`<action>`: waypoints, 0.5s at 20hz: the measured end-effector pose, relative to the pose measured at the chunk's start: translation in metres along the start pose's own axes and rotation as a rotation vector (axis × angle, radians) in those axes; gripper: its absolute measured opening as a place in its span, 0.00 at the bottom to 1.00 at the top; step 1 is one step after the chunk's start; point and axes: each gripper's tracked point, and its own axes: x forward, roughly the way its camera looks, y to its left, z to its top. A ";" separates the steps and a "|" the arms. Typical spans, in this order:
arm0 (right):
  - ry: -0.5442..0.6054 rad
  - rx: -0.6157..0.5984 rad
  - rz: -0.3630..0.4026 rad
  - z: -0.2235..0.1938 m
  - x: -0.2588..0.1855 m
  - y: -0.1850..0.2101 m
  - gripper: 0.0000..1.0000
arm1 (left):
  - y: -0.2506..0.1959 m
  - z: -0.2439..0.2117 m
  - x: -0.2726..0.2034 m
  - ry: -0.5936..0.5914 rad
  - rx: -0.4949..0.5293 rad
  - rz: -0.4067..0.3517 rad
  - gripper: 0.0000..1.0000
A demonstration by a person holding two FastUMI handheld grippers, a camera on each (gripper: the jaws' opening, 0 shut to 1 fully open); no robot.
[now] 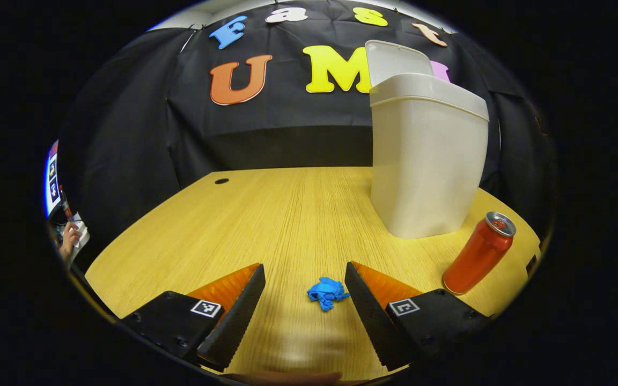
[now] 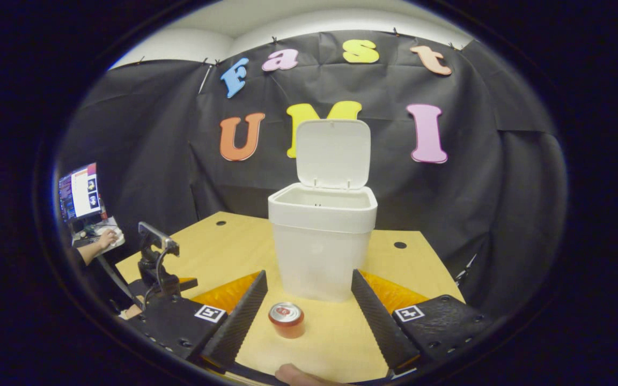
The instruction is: Press the lid of the desktop garbage bin to open it, pick up the crumpled paper on the desktop and throw it into the bin, then pick up the pop can on the desktop and drop it into the bin, and finally close the garbage bin lid.
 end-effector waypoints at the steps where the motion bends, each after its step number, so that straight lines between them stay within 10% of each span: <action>1: 0.010 0.004 0.009 -0.008 -0.002 0.002 0.98 | -0.001 -0.006 0.004 0.025 -0.007 -0.006 0.97; 10: 0.247 0.036 0.068 -0.106 0.019 0.019 0.99 | -0.008 -0.031 0.010 0.168 0.036 -0.037 0.98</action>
